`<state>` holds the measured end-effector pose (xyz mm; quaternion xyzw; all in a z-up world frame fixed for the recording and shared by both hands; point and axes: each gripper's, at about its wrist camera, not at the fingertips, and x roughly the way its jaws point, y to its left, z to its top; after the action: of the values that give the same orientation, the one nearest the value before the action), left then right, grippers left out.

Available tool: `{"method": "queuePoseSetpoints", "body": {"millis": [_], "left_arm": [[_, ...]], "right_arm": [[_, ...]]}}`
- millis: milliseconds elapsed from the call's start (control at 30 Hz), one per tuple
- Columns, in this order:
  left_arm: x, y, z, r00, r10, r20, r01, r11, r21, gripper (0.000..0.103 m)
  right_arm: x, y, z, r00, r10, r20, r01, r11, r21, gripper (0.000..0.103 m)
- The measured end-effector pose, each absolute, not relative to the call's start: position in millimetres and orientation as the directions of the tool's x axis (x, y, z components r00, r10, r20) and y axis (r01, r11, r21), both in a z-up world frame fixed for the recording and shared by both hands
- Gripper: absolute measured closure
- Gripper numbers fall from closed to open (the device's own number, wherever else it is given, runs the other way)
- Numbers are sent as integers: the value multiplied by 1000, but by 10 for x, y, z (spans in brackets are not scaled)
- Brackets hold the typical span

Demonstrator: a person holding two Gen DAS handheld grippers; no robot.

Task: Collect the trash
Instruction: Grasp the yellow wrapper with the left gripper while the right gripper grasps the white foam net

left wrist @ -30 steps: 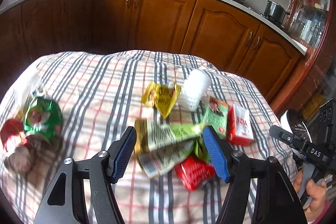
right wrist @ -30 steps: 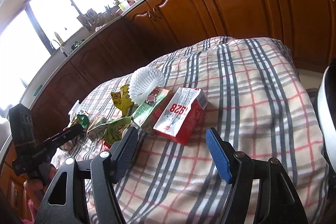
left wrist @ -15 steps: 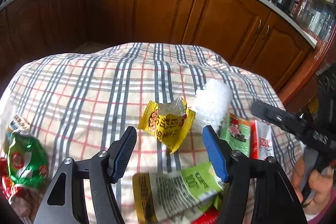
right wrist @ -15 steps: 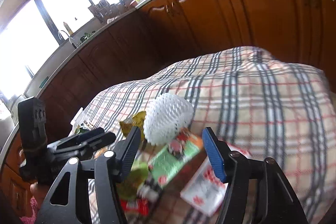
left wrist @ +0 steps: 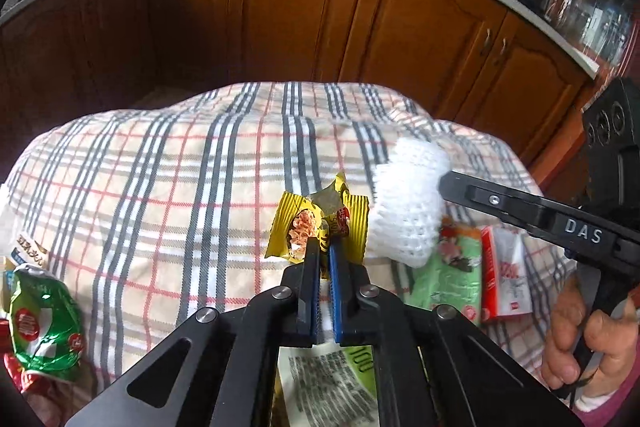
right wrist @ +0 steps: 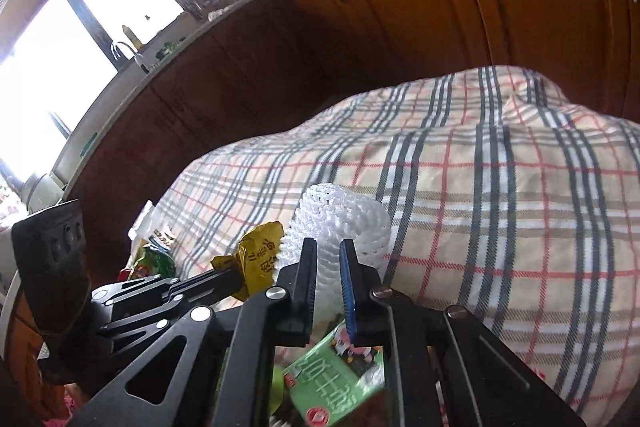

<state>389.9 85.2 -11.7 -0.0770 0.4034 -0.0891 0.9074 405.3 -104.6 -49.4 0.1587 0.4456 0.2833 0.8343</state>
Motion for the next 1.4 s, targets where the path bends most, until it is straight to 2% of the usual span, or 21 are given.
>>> {"method": "queuePoseSetpoints", "body": {"millis": [300,333,367,400,700,767,800,933,1000,1067,1200,1333,1367,1400], "left_arm": [[3575,604,193,712,-302,-633,184,951,-247,100],[3531,577,209,711,-318,-627,197,946,-256,100],[3501,532,218,709,-332,-622,208,942,-264,100],[3459,489,216,706,-349,-616,224,936,-273,100],[3224,212,226,688,-406,-601,303,914,-271,100],[3216,230,226,692,-402,-600,300,916,-267,100],[3204,239,237,696,-398,-598,295,917,-267,100],[3137,336,277,710,-375,-596,260,926,-273,100],[3104,419,278,715,-358,-600,236,932,-275,100],[3093,500,270,718,-347,-603,218,935,-279,100],[3080,625,239,718,-338,-608,191,936,-295,100],[3100,658,213,712,-343,-612,181,933,-312,100],[3101,646,213,711,-345,-613,183,932,-313,100],[3115,635,219,710,-346,-613,185,932,-311,100]], "right_arm": [[3665,-1664,-98,544,615,-571,-295,777,555,94],[3611,-1725,-60,554,610,-567,-293,780,553,96],[3542,-1813,-19,568,601,-562,-286,784,551,103],[3488,-1879,5,576,597,-558,-281,786,551,103],[3159,-2356,38,642,502,-579,-209,842,497,102],[3218,-2394,-1,639,499,-586,-194,841,505,92],[3277,-2404,-46,632,500,-592,-184,838,513,82],[3567,-2281,-197,600,515,-612,-191,835,516,71],[3719,-2166,-265,576,529,-623,-211,832,512,58],[3870,-2080,-325,590,496,-637,-196,853,483,51],[4214,-1856,-580,509,507,-696,-199,856,478,51],[4373,-1731,-714,503,455,-735,-195,888,416,53],[4412,-1728,-753,491,457,-742,-191,887,420,66],[4421,-1736,-768,486,453,-747,-187,889,417,91]]}}
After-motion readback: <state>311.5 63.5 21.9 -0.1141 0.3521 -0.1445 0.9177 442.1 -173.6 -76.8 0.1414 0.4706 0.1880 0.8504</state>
